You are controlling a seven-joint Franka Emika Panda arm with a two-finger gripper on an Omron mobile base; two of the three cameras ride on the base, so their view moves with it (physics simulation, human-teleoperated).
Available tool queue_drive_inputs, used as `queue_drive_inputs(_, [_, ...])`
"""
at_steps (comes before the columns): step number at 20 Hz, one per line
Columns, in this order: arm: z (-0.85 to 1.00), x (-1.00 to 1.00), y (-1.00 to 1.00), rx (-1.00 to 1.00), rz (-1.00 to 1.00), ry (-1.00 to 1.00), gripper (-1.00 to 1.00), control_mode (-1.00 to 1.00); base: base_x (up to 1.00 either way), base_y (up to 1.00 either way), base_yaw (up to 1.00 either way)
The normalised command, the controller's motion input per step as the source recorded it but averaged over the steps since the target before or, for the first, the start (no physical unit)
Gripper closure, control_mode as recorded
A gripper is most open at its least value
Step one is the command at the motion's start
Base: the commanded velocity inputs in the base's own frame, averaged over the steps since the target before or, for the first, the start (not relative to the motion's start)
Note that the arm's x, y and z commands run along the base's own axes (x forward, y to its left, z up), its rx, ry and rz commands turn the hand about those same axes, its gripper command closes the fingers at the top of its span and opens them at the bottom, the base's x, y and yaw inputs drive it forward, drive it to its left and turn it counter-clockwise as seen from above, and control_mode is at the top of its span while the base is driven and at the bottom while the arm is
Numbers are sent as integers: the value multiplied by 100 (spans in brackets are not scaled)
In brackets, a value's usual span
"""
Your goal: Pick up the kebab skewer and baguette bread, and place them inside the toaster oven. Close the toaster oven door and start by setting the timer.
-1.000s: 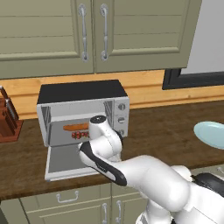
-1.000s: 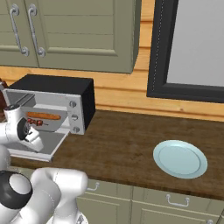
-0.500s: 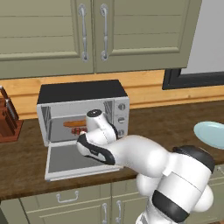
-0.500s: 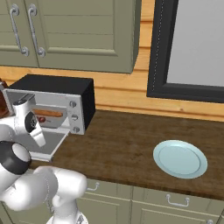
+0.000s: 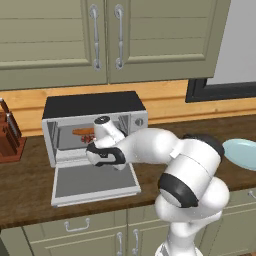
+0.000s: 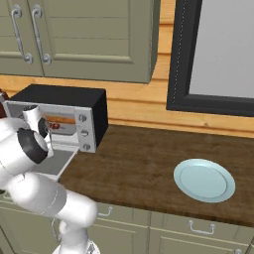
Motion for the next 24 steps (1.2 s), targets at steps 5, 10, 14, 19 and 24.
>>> queue_drive_inputs(5, [1, 30, 6, 0, -15, -3, -100, -100, 0, 0, 0])
queue_drive_inputs(10, [0, -11, 6, 0, -6, -5, -100, -100, 0, 0, 0])
queue_drive_inputs(14, [1, -24, 0, 0, -3, -7, -100, -100, 0, 0, 0])
queue_drive_inputs(19, [9, -95, 3, 0, -1, -3, -100, -100, 0, 0, 0])
queue_drive_inputs(24, [42, -100, 11, 0, 24, 2, -100, -100, 0, 0, 0])
